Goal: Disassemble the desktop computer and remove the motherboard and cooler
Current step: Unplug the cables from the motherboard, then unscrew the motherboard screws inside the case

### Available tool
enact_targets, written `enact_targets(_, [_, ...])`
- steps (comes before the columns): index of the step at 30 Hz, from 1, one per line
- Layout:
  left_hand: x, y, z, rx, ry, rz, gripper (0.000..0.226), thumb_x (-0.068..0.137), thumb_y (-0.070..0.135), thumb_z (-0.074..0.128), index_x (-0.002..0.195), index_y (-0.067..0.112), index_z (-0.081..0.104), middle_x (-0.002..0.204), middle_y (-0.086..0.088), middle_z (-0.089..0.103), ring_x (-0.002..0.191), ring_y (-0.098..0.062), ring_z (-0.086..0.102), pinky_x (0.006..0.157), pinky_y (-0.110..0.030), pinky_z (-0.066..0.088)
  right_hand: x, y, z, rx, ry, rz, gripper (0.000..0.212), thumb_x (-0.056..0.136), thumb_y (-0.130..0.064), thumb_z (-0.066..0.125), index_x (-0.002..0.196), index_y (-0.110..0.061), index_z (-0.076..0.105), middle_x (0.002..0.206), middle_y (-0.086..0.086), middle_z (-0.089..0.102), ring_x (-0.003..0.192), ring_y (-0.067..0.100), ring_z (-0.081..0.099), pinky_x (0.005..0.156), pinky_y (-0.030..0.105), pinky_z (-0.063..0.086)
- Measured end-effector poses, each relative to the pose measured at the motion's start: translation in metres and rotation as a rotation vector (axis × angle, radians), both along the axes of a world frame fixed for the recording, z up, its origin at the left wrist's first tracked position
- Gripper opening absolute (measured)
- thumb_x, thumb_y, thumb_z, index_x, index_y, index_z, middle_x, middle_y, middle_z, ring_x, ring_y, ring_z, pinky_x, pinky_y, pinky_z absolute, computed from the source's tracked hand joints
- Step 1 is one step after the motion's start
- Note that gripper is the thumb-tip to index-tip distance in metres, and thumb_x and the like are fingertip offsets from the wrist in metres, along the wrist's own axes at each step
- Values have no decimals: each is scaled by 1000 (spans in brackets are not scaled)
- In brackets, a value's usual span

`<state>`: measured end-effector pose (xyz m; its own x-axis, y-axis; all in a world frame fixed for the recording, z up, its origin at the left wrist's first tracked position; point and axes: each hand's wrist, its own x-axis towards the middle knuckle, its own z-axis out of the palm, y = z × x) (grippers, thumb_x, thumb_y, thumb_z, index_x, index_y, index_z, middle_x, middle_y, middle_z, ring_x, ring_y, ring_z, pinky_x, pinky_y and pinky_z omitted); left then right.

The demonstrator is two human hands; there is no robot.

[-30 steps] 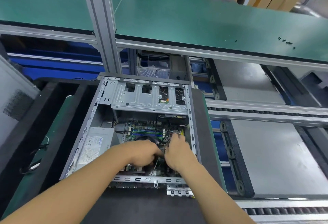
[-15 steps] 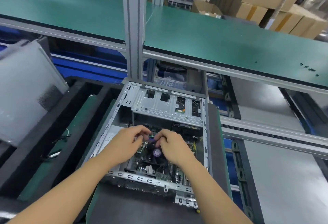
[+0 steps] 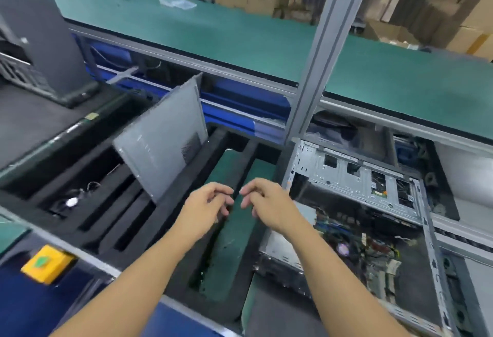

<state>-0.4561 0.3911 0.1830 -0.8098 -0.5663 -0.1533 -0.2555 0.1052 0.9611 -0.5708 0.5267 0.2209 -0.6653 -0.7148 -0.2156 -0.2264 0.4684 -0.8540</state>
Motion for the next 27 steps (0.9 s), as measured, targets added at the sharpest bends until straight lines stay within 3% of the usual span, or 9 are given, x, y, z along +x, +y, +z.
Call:
enact_targets(4, [53,-47,-8,89,1,70,26,97,0,46,99,15,67,87,-2,76,70,-17,70,59,-32,52,48,-65,-5,-25,-26,97,32,85,-1,43,84,-26,62,74,-8,72,52,8,53,56,21,43])
enact_targets(11, [143,-114,-22,167,-25,216,32,94,-9,43,102,8,68,90,-3,76,85,-14,73,71,-24,59,130,-160,-24,-2,-181,240,30,86,-1,40,93,-16,65,78,-4,73,52,7,54,48,12,40])
enact_targets(21, [282,-175,-51,281,-169,506,24,99,6,44,104,15,65,98,3,76,82,-14,74,71,-27,56,238,-266,-67,69,-372,413,26,87,-7,42,94,-16,66,79,2,74,56,12,54,49,19,42])
enact_targets(27, [322,-192,-55,274,-163,591,23,96,7,46,102,16,67,90,1,76,83,-15,74,78,-34,57,283,-298,-80,135,-379,536,26,78,-10,45,94,-16,65,81,0,73,59,11,57,54,26,42])
